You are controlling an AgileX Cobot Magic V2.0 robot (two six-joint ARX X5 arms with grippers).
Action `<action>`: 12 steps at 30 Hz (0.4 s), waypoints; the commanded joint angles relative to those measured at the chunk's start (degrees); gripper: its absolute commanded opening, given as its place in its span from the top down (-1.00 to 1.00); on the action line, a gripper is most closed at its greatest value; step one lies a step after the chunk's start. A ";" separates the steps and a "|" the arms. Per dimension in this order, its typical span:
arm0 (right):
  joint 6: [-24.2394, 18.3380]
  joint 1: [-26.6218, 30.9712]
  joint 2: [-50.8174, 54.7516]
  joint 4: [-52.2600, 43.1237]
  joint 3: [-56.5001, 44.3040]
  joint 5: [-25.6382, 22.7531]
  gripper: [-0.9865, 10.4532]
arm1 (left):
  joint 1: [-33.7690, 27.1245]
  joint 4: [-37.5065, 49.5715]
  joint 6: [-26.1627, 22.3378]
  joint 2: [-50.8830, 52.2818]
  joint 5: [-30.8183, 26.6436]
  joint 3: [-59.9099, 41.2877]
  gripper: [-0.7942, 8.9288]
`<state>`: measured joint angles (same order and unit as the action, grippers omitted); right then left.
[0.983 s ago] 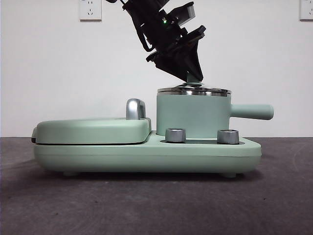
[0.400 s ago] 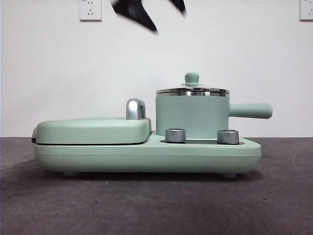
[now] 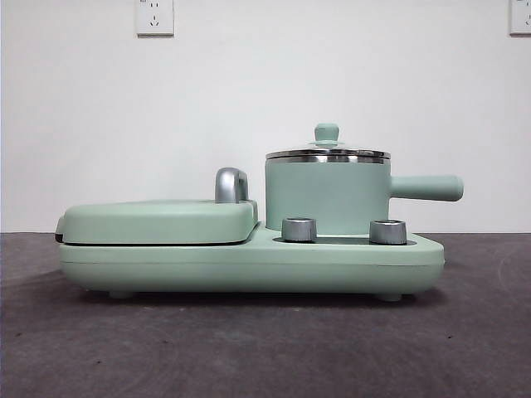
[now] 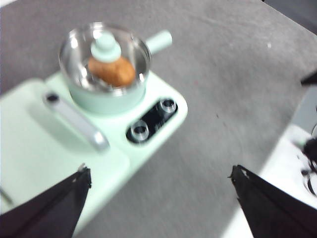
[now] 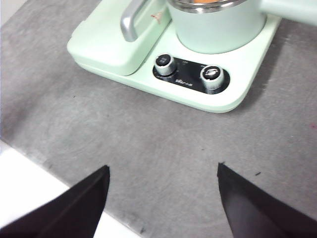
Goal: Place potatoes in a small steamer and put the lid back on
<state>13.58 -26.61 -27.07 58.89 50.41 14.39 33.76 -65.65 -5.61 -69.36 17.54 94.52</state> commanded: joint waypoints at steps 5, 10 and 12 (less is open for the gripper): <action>-0.94 -0.31 -0.13 -0.61 0.46 2.34 0.07 | 0.33 3.67 6.54 14.84 0.07 -19.37 -0.12; -0.94 -0.31 -0.13 -0.68 0.48 2.10 0.07 | 0.31 11.80 13.64 27.63 -0.09 -33.07 -0.12; -0.94 -0.31 -0.13 -0.68 0.48 2.10 0.07 | 0.33 14.88 17.29 32.30 -1.31 -37.33 -0.12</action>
<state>13.28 -26.61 -27.07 58.87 50.41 16.47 33.78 -52.16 7.18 -37.89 16.58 58.00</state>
